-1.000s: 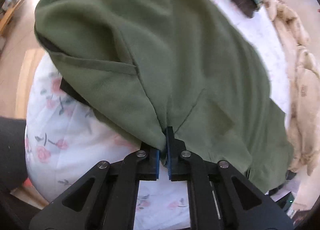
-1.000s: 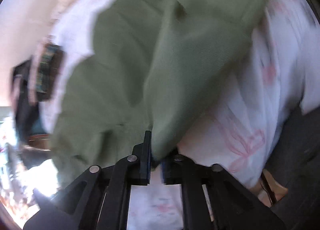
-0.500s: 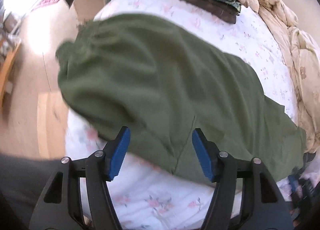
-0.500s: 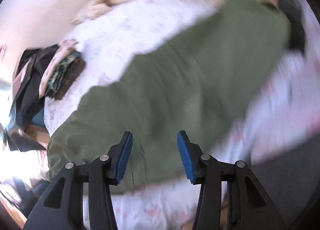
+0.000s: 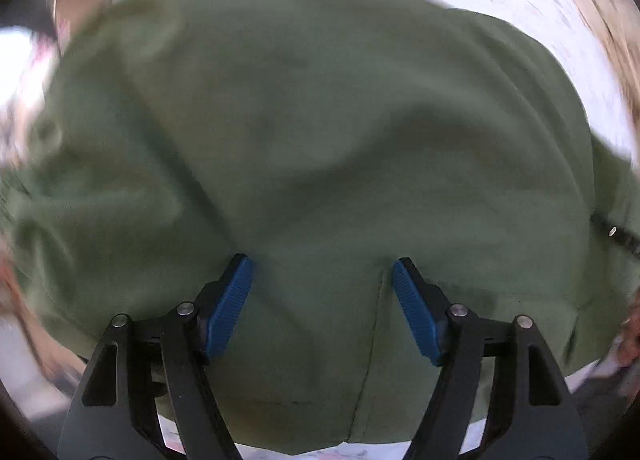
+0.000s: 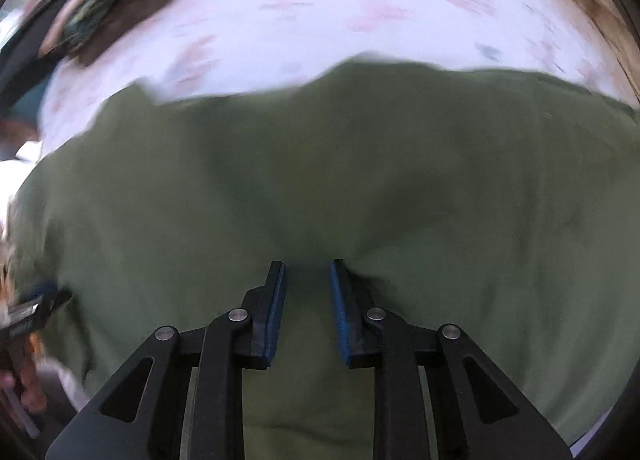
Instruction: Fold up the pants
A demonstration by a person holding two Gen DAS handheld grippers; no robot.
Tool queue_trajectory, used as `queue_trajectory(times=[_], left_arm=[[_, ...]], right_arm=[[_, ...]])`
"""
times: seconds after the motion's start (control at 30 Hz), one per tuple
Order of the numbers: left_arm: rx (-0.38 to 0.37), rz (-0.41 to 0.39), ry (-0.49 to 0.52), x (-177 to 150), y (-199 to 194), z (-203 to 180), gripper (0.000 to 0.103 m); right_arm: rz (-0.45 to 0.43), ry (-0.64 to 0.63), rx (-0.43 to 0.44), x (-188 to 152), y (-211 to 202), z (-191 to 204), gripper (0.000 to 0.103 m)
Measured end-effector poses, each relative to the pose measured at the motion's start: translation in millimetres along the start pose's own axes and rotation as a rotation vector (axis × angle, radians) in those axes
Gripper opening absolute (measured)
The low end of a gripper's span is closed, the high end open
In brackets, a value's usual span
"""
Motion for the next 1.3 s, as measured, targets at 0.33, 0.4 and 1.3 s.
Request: queue_trajectory(times=[0.33,0.4,1.3], left_arm=[[0.004,-0.022,-0.009,12.0,-12.1,16.0,0.07],[-0.041,-0.034,0.017,12.9,-31.7,16.3,0.07],[-0.181,0.06,0.162,102.1,-9.2,159.8,0.08]], right_arm=[[-0.078,0.239,-0.322,-2.6,-46.1,-92.7,0.006],[-0.13,0.272,-0.265,-8.1,-62.3,-97.1,0.014],[-0.258,0.151,0.051,-30.7,-89.0,-18.4,0.066]])
Point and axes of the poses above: each gripper's, at about its wrist camera, not at the fingertips, and y roughly the way its jaws point, z to its left, x to its top, the point moved 1 cm from there along y, roughly the way its jaws point, and after that the axes turned 13 degrees about -y, right-handed, at the moved point
